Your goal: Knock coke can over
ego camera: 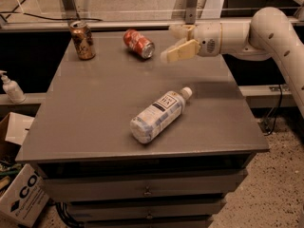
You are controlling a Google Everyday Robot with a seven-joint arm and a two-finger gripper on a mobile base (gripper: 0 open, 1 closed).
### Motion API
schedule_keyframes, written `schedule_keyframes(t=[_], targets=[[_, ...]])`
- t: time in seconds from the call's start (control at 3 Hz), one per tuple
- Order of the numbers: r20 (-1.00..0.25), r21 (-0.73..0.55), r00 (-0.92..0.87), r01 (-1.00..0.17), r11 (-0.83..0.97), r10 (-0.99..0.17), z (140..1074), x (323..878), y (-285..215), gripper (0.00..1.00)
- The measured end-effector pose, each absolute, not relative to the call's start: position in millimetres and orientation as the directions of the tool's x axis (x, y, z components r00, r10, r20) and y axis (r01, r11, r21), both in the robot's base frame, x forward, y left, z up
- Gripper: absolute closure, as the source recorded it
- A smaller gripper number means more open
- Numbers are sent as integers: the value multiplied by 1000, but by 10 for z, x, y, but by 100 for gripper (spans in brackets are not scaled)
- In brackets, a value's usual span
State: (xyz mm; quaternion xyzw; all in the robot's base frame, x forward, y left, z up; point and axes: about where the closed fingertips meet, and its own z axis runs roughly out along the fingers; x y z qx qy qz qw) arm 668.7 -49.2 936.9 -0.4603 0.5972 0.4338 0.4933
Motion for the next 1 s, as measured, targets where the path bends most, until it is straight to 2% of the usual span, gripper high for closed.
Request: schedule_keyframes(t=[1.0], targets=[[-989, 54, -82, -976, 210, -124, 9299, 6603, -590, 0]])
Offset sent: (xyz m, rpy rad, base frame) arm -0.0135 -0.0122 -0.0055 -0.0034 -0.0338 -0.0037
